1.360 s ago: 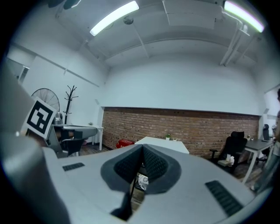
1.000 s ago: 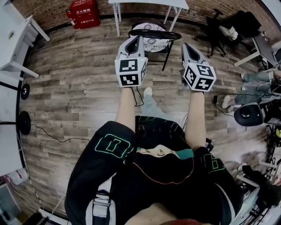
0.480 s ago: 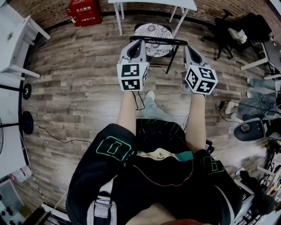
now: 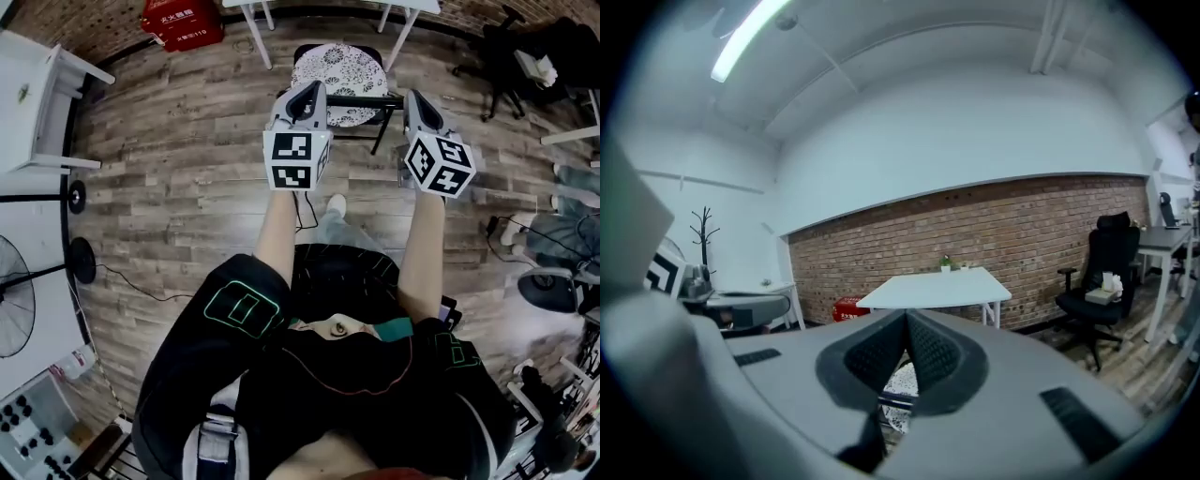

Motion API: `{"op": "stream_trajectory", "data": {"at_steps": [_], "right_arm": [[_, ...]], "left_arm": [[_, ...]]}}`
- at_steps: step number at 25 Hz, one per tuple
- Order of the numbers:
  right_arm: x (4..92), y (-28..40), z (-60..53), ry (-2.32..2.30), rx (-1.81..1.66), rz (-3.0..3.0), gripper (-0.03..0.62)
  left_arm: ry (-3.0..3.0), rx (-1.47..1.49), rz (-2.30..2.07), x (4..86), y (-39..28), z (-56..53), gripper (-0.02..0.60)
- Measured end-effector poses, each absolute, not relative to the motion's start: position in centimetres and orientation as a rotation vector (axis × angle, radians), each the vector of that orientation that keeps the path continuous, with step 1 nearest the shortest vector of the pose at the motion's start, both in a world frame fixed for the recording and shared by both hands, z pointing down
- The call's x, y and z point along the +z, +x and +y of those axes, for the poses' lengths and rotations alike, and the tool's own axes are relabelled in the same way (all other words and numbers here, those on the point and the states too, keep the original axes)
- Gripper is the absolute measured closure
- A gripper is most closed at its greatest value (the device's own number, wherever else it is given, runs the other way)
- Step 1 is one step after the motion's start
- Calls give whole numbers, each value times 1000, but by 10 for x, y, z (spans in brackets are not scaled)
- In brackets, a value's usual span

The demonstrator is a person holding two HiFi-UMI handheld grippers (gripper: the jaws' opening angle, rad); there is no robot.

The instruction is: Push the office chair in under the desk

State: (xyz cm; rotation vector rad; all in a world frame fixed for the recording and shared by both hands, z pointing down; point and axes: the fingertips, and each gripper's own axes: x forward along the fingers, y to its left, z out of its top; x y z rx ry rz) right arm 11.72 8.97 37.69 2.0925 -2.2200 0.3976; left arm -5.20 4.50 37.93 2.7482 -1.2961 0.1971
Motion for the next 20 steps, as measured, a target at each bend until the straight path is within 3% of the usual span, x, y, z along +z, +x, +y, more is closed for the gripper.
{"op": "stream_trajectory", "data": {"at_steps": [10, 20], "right_arm": [[370, 162, 10, 2106, 396, -2279, 589], [389, 149, -5, 2009, 413, -2304, 589]], "left_arm": [[2788, 254, -1301, 374, -10, -23, 572], [2721, 275, -1317, 397, -18, -37, 572]]}}
